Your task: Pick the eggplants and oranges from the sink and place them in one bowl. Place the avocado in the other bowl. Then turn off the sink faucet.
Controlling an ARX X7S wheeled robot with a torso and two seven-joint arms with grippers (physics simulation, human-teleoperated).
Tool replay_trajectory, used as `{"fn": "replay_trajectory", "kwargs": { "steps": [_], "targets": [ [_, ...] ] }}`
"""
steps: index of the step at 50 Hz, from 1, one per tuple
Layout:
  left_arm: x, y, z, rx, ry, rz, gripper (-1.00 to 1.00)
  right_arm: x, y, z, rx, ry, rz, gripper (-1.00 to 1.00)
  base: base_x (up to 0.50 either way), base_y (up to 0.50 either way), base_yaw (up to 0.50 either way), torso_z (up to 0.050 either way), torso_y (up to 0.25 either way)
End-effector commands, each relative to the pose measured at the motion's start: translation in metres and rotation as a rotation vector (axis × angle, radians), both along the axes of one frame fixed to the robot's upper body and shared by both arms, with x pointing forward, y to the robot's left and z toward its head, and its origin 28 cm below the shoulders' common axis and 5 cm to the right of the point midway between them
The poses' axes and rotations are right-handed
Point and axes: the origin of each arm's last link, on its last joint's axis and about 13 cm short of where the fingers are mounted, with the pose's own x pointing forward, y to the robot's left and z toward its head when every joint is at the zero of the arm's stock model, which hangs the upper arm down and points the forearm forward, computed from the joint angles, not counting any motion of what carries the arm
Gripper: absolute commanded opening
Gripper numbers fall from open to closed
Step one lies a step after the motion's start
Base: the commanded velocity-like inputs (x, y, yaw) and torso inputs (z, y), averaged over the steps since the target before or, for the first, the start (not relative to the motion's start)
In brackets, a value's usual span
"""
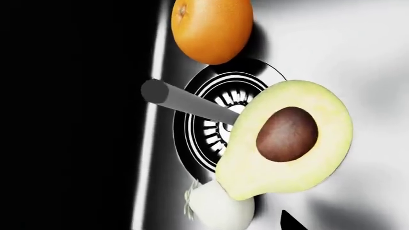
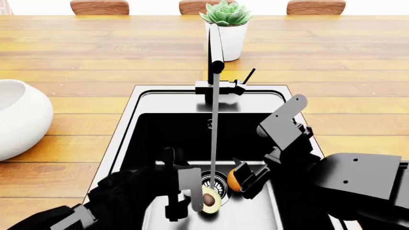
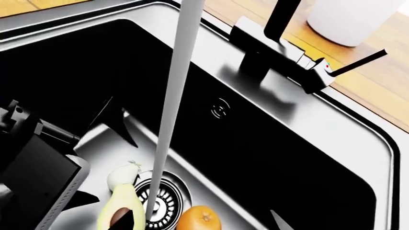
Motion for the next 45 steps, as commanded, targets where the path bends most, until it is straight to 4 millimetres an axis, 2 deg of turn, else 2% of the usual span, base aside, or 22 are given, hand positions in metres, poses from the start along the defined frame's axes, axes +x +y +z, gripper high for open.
{"fn": "replay_trajectory", "kwargs": {
  "steps": [1, 24, 33, 34, 45],
  "targets": [
    [0.008, -0.003, -0.016, 0.023, 0.008, -0.011, 1.00, 0.004, 0.001, -0.005, 0.014, 0.004, 0.002, 1.00, 0.00, 0.00, 0.00, 0.000, 0.000],
    [0.013, -0.003, -0.045, 0.056, 0.040, -0.023, 1.00, 0.009, 0.004, -0.012, 0.041, 0.016, 0.014, 1.00, 0.00, 0.00, 0.00, 0.000, 0.000],
    [0.015, -0.013, -0.043, 0.017, 0.032, -0.055, 1.00, 0.007, 0.001, -0.015, 0.036, 0.027, 0.001, 1.00, 0.00, 0.00, 0.00, 0.000, 0.000],
    [0.015, -0.015, -0.043, 0.007, 0.029, -0.058, -1.00, 0.006, 0.001, -0.015, 0.034, 0.029, 0.000, 1.00, 0.00, 0.00, 0.00, 0.000, 0.000],
    [0.014, -0.020, -0.045, -0.031, 0.019, -0.081, -1.00, 0.004, 0.001, -0.020, 0.038, 0.039, -0.002, 1.00, 0.00, 0.00, 0.00, 0.000, 0.000]
  ]
}}
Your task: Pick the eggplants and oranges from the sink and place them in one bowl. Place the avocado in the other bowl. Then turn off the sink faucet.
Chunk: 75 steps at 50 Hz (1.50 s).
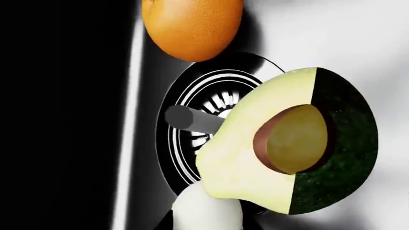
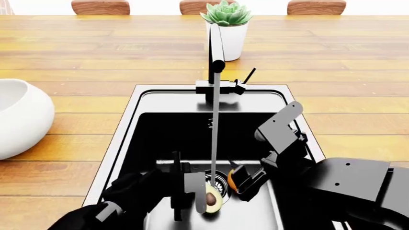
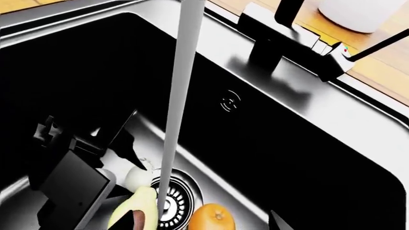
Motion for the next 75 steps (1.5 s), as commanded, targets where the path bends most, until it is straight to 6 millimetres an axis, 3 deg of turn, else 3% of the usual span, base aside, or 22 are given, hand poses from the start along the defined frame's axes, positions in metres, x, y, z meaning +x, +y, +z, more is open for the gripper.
{"fn": "replay_trajectory", "kwargs": {
  "steps": [1, 23, 42, 55, 63, 72, 75],
  "targets": [
    [-0.007, -0.011, -0.011, -0.039, 0.023, -0.033, -1.00, -0.002, 0.000, -0.005, 0.002, 0.009, 0.000, 1.00, 0.00, 0.00, 0.00, 0.000, 0.000],
    [-0.011, 0.009, -0.017, 0.119, 0.021, -0.077, -1.00, 0.000, 0.003, -0.004, 0.006, 0.008, 0.010, 1.00, 0.00, 0.00, 0.00, 0.000, 0.000],
    [0.000, 0.028, 0.021, 0.216, -0.121, -0.016, -1.00, -0.004, 0.003, 0.000, 0.023, -0.021, 0.016, 1.00, 0.00, 0.00, 0.00, 0.000, 0.000],
    [-0.001, 0.035, 0.030, 0.261, -0.147, -0.009, -1.00, -0.007, 0.003, 0.005, 0.029, -0.039, 0.015, 1.00, 0.00, 0.00, 0.00, 0.000, 0.000],
    [-0.005, 0.048, 0.056, 0.309, -0.199, 0.027, -1.00, -0.010, 0.002, 0.007, 0.039, -0.056, 0.013, 1.00, 0.00, 0.00, 0.00, 0.002, 0.000],
    [-0.019, 0.050, 0.094, 0.209, -0.294, 0.051, -1.00, -0.010, 0.004, 0.012, 0.055, -0.086, 0.016, 1.00, 0.00, 0.00, 0.00, 0.001, 0.001],
    [-0.025, 0.045, 0.109, 0.087, -0.331, 0.053, -1.00, -0.007, 0.003, 0.015, 0.060, -0.101, -0.010, 1.00, 0.00, 0.00, 0.00, 0.000, 0.000]
  ]
}}
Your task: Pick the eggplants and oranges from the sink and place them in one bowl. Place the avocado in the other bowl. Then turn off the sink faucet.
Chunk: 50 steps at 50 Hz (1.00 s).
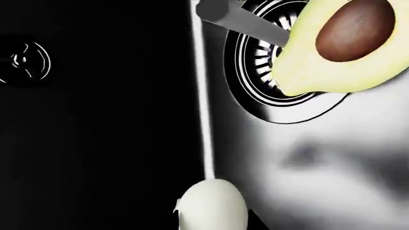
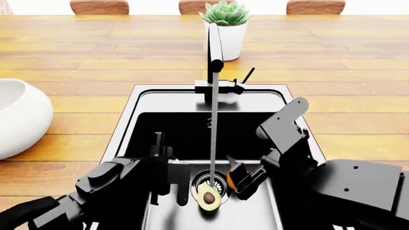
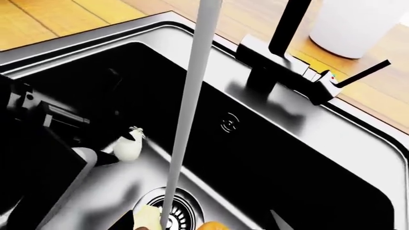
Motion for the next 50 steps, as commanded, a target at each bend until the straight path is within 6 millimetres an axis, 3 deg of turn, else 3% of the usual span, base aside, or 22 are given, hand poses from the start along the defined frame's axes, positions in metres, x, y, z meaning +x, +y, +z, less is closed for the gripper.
{"fn": "replay_trajectory", "kwargs": {
  "steps": [1, 14, 27, 32, 50],
  "targets": [
    [-0.018, 0.014, 0.053, -0.191, -0.133, 0.028, -1.00, 0.004, 0.000, 0.009, 0.020, -0.034, -0.036, 1.00, 0.00, 0.00, 0.00, 0.000, 0.000],
    [-0.036, 0.010, 0.102, -0.581, -0.383, 0.089, -1.00, 0.041, 0.008, 0.030, -0.037, 0.042, -0.202, 1.00, 0.00, 0.00, 0.00, 0.000, 0.000],
    [-0.035, 0.007, 0.108, -0.789, -0.680, 0.170, -1.00, 0.061, 0.010, 0.027, -0.035, 0.127, -0.256, 1.00, 0.00, 0.00, 0.00, 0.000, 0.000],
    [-0.036, 0.006, 0.122, -0.953, -0.770, 0.206, -1.00, 0.064, 0.013, 0.020, -0.042, 0.177, -0.245, 1.00, 0.00, 0.00, 0.00, 0.000, 0.002],
    [-0.040, 0.002, 0.132, -1.153, -0.876, 0.320, -1.00, 0.080, 0.021, -0.004, -0.071, 0.291, -0.228, 1.00, 0.00, 0.00, 0.00, 0.000, 0.000]
  ]
}}
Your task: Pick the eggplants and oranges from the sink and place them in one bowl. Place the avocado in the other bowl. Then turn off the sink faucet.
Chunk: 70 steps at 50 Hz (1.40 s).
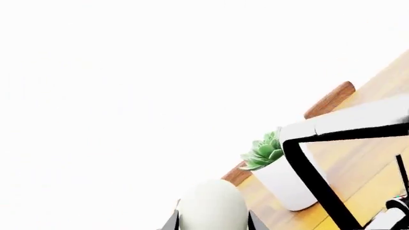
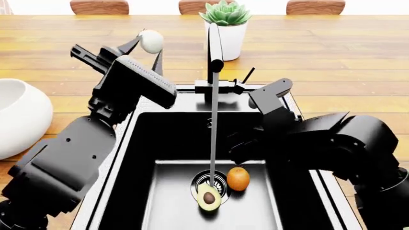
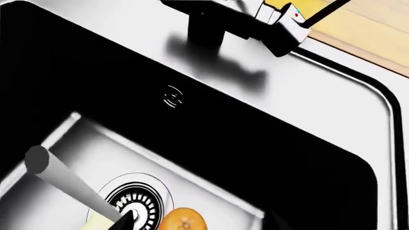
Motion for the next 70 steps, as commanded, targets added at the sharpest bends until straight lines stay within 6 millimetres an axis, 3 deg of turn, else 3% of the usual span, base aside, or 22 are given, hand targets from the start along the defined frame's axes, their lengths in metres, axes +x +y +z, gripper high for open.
{"fn": "replay_trajectory", "kwargs": {
  "steps": [1, 17, 25, 37, 70],
  "targets": [
    [-0.003, -0.001, 0.007, -0.148, -0.073, 0.075, -1.00, 0.011, 0.005, -0.016, -0.002, 0.071, -0.004, 1.00, 0.00, 0.00, 0.00, 0.000, 0.000],
    [-0.005, -0.002, 0.008, -0.162, -0.074, 0.097, -1.00, 0.031, 0.005, -0.038, 0.061, 0.109, -0.016, 1.00, 0.00, 0.00, 0.00, 0.000, 0.000],
    [-0.008, -0.001, 0.007, -0.178, -0.053, 0.095, -1.00, 0.031, 0.008, -0.060, 0.060, 0.190, -0.008, 1.00, 0.00, 0.00, 0.00, 0.000, 0.000],
    [-0.009, -0.003, 0.008, -0.189, -0.044, 0.084, -1.00, 0.034, 0.007, -0.068, 0.072, 0.209, -0.014, 1.00, 0.00, 0.00, 0.00, 0.000, 0.001],
    [-0.008, -0.005, 0.001, -0.174, -0.028, 0.074, -1.00, 0.041, 0.000, -0.116, 0.097, 0.299, -0.068, 1.00, 0.00, 0.00, 0.00, 0.000, 0.000]
  ]
}}
